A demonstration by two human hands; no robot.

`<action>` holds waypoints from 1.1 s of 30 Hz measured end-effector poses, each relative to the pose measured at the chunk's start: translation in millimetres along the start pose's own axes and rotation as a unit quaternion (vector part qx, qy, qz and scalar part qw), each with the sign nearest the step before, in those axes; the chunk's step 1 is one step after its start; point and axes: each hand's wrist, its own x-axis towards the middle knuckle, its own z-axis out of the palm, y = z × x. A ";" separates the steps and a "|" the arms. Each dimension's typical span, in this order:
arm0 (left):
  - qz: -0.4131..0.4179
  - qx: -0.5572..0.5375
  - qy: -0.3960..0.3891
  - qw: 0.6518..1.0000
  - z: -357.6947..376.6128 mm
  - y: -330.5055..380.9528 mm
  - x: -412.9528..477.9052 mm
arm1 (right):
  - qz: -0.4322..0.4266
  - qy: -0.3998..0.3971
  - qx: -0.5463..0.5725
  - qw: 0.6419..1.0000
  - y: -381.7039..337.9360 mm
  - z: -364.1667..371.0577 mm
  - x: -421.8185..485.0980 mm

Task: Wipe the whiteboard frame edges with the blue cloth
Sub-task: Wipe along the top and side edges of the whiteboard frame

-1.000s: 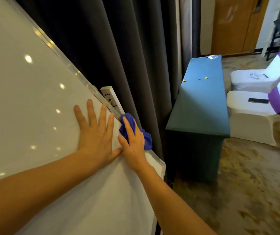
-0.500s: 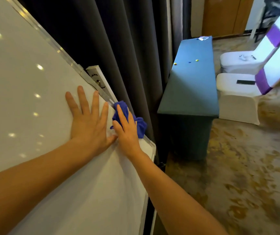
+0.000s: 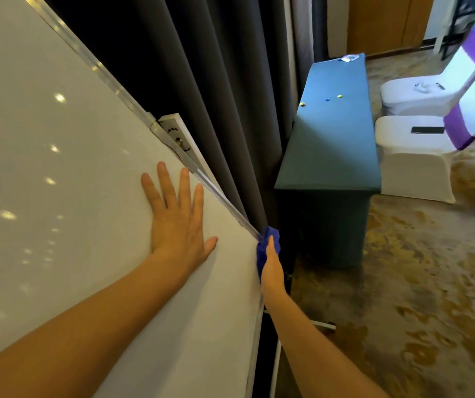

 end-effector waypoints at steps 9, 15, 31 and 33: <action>0.010 0.002 0.001 1.000 8.6 4.4 -9.0 | 0.090 -0.036 -0.013 0.995 113.4 -31.0 -89.8; 0.060 -0.007 0.014 0.998 5.0 19.2 -32.6 | 0.033 -0.019 0.082 0.996 23.1 -13.7 -10.4; 0.102 -0.030 0.037 0.994 -15.4 52.0 -48.0 | 0.089 0.018 0.133 0.987 5.6 -46.5 -38.8; 0.102 -0.031 0.033 0.994 -19.9 57.7 -48.0 | 0.083 0.004 0.126 0.988 -25.4 -41.5 -2.2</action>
